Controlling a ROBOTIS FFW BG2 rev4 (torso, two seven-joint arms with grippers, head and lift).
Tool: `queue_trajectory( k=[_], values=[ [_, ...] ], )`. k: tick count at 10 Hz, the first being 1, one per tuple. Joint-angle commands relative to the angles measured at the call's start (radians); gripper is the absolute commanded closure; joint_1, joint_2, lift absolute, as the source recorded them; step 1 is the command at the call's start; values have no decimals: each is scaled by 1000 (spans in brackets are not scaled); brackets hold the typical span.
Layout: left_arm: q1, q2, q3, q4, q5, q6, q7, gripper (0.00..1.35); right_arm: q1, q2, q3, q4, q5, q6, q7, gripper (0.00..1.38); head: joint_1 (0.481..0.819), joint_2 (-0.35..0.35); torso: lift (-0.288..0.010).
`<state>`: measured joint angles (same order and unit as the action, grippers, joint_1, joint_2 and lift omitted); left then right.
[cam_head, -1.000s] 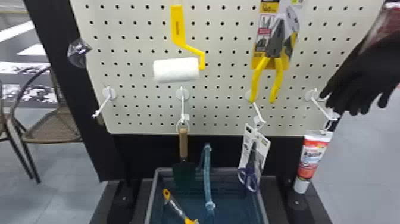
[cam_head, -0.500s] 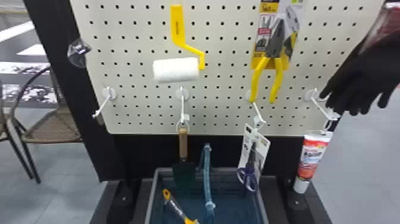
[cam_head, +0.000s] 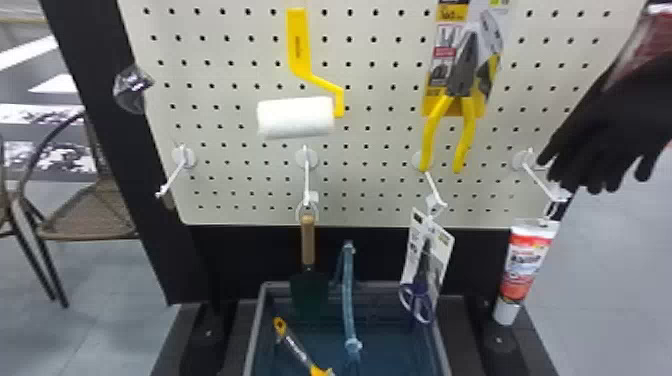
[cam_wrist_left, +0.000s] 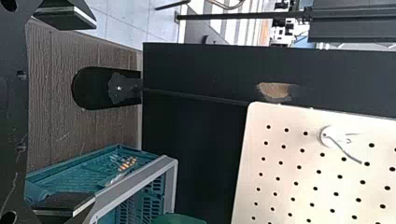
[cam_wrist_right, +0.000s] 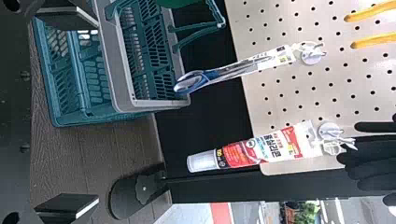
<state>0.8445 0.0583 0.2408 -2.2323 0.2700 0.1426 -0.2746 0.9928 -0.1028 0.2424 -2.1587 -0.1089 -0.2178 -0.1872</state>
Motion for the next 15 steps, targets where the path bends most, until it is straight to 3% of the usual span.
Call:
queue_trajectory(
  k=[1, 15],
  values=[
    [0, 0, 0, 0, 0, 0, 0, -2, 0, 0, 0, 0, 0, 0, 0, -2, 549, 0, -100],
    [0, 0, 0, 0, 0, 0, 0, -2, 0, 0, 0, 0, 0, 0, 0, -2, 549, 0, -100]
  ],
)
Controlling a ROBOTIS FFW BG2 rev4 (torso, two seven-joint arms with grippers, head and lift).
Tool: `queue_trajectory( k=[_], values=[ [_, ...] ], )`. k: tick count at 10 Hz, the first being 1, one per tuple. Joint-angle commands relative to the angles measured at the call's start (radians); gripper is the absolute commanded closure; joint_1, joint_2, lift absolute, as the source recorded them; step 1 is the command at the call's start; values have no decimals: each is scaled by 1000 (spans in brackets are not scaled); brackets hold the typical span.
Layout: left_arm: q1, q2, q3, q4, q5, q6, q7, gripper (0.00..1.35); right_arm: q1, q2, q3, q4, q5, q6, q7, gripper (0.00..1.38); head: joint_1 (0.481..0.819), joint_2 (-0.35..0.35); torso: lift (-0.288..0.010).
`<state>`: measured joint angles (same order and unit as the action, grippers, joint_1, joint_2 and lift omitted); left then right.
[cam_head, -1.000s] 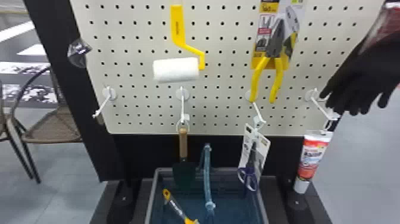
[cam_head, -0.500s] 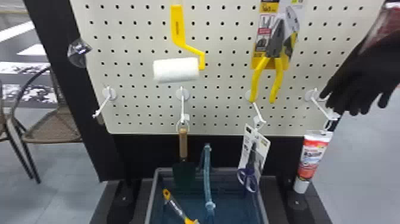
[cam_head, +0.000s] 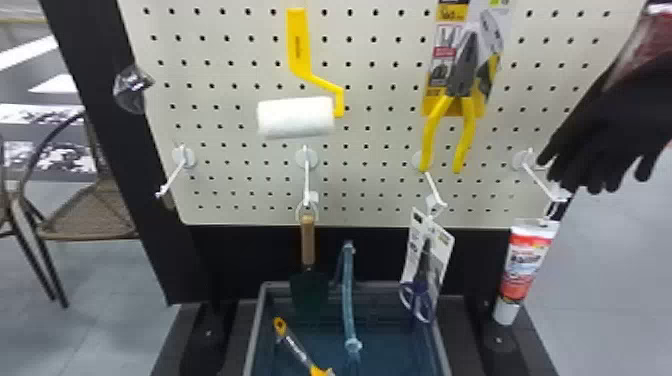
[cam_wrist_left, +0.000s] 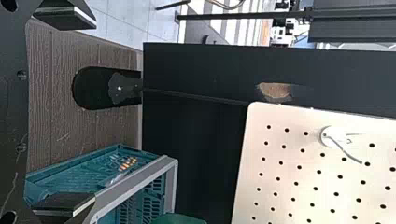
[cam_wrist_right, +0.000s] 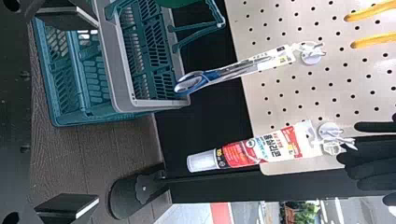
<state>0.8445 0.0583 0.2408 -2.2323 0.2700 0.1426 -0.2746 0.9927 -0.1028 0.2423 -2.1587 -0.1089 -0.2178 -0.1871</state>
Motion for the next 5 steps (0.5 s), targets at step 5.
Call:
queue_trajectory(
  k=[5],
  values=[
    [0, 0, 0, 0, 0, 0, 0, -2, 0, 0, 0, 0, 0, 0, 0, -2, 549, 0, -100]
  ],
)
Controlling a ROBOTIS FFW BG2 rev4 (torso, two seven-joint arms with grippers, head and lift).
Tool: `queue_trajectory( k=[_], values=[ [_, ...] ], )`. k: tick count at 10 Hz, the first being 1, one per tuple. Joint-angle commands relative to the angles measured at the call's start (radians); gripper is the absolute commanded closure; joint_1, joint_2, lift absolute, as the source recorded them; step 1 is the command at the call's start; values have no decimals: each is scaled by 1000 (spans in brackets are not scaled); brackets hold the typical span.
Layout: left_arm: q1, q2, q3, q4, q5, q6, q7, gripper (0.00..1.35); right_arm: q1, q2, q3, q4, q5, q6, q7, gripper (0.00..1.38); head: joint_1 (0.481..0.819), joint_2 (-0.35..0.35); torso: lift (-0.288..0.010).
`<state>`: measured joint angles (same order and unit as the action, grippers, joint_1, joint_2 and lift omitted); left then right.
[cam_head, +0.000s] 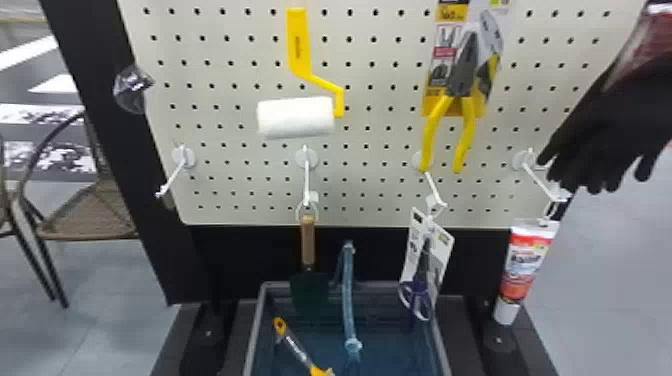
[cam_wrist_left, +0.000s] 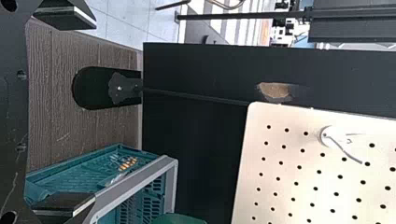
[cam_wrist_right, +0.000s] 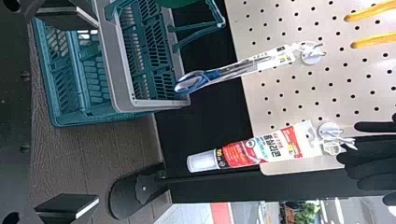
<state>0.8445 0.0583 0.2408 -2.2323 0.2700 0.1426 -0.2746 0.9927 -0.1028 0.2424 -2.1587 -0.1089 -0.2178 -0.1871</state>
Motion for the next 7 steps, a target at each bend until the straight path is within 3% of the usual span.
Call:
queue_trajectory(
  k=[1, 7],
  values=[
    [0, 0, 0, 0, 0, 0, 0, -2, 0, 0, 0, 0, 0, 0, 0, -2, 549, 0, -100],
    [0, 0, 0, 0, 0, 0, 0, -2, 0, 0, 0, 0, 0, 0, 0, -2, 549, 0, -100]
  ],
)
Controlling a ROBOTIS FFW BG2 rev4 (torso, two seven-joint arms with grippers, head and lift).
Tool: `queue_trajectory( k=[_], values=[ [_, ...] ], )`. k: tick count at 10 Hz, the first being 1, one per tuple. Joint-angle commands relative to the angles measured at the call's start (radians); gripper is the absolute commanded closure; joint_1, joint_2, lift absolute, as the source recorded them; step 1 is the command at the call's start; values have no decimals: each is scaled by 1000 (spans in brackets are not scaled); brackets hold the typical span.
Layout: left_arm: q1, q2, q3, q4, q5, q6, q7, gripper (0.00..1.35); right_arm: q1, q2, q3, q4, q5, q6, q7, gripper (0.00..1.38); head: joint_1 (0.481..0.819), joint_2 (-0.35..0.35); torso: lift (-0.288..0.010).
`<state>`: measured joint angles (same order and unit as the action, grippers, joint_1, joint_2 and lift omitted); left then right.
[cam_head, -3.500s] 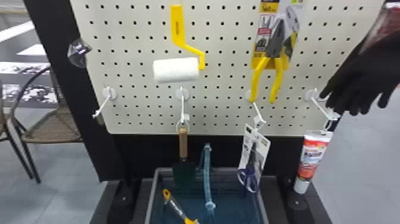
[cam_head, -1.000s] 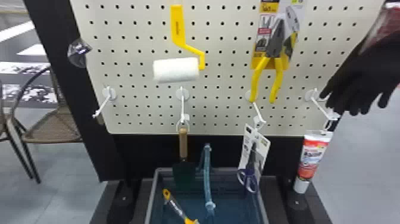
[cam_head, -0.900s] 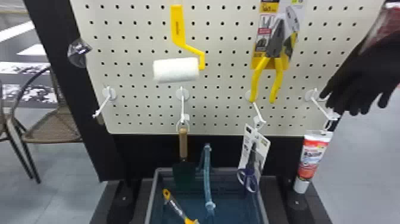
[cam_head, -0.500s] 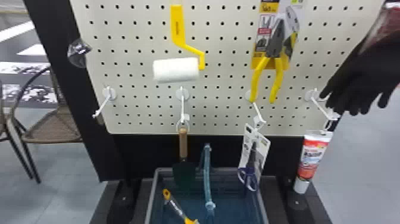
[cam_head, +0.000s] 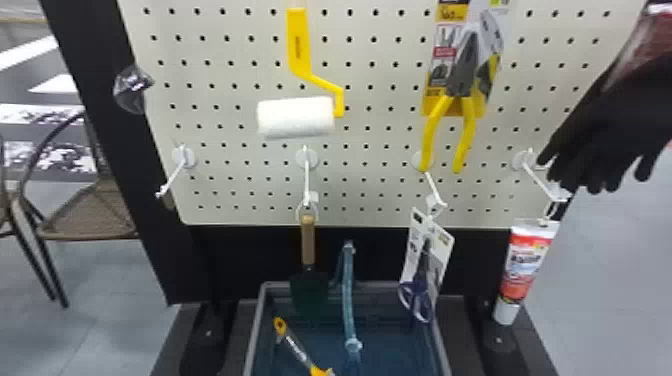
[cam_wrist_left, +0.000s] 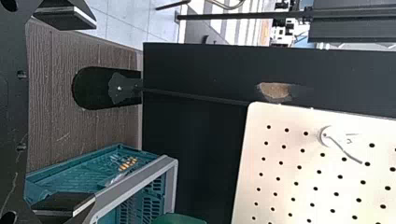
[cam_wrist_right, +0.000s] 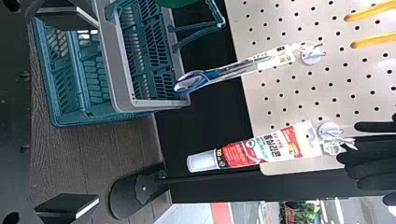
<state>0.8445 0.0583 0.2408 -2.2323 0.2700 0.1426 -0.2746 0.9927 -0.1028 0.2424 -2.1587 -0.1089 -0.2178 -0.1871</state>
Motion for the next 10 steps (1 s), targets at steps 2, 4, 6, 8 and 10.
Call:
queue_trajectory(
  k=[2, 4, 6, 8, 10],
  values=[
    [0, 0, 0, 0, 0, 0, 0, -2, 0, 0, 0, 0, 0, 0, 0, -2, 549, 0, -100],
    [0, 0, 0, 0, 0, 0, 0, -2, 0, 0, 0, 0, 0, 0, 0, -2, 549, 0, -100],
    [0, 0, 0, 0, 0, 0, 0, -2, 0, 0, 0, 0, 0, 0, 0, -2, 549, 0, -100],
    [0, 0, 0, 0, 0, 0, 0, -2, 0, 0, 0, 0, 0, 0, 0, -2, 549, 0, -100],
    [0, 0, 0, 0, 0, 0, 0, -2, 0, 0, 0, 0, 0, 0, 0, -2, 549, 0, -100]
  ],
)
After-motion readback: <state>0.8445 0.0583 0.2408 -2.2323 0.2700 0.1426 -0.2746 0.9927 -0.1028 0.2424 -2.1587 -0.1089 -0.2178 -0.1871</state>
